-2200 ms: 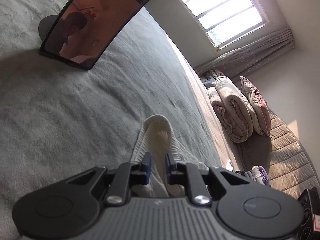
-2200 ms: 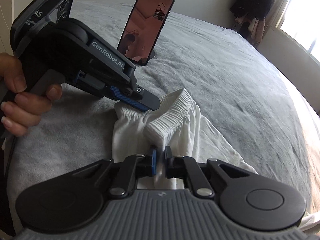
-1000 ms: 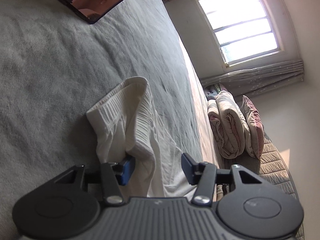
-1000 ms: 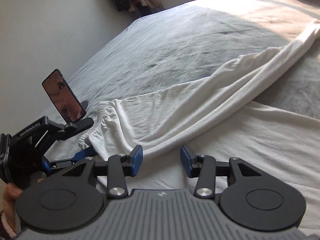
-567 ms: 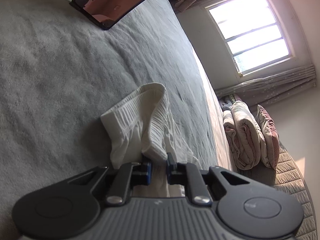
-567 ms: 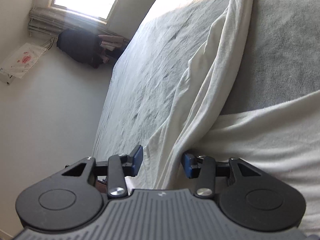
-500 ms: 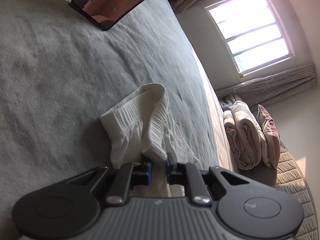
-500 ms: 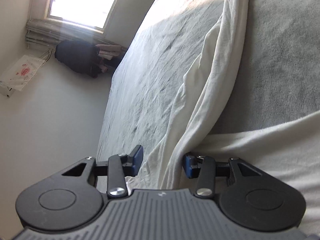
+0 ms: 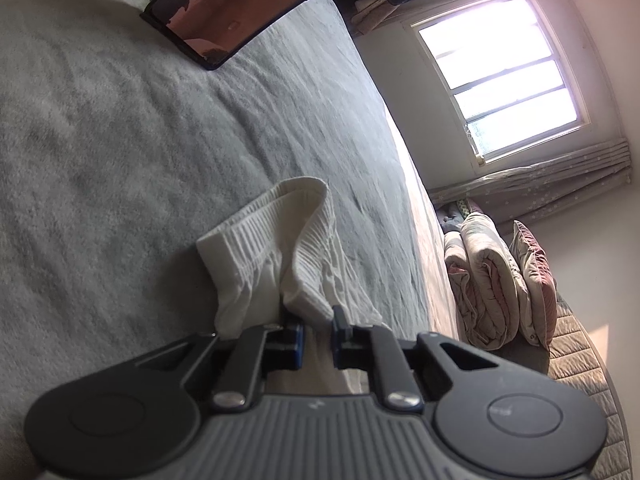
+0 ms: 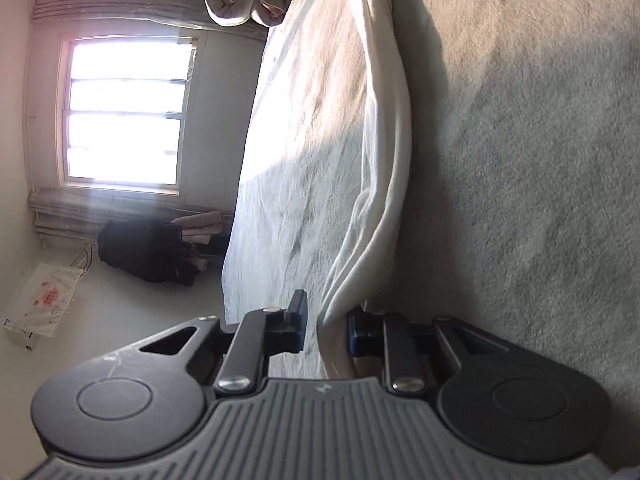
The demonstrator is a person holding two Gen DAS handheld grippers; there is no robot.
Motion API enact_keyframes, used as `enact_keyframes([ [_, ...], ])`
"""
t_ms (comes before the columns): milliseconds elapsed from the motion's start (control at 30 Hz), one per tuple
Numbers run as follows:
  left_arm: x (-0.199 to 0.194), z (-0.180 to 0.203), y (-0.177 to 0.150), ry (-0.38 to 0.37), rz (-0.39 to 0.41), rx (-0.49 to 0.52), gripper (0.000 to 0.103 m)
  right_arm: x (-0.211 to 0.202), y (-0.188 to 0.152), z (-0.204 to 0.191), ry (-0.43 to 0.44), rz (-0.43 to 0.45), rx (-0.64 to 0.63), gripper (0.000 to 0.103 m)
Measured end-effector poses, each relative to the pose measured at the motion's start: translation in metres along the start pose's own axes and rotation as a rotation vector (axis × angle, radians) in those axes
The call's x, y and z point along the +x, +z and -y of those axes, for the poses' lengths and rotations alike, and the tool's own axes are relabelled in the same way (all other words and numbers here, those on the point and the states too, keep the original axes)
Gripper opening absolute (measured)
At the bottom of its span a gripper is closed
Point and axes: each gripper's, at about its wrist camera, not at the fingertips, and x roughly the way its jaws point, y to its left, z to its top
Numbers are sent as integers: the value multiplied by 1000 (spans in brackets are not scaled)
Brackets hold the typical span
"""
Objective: Fold clothes
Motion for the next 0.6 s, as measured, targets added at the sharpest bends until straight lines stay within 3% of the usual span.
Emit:
enact_keyframes([
  [400, -24, 14, 24, -109, 55, 82, 8, -60, -24, -45, 55, 114, -359, 15],
  [600, -32, 9, 45, -165, -30, 115, 8, -89, -42, -58, 50, 157, -536, 15],
])
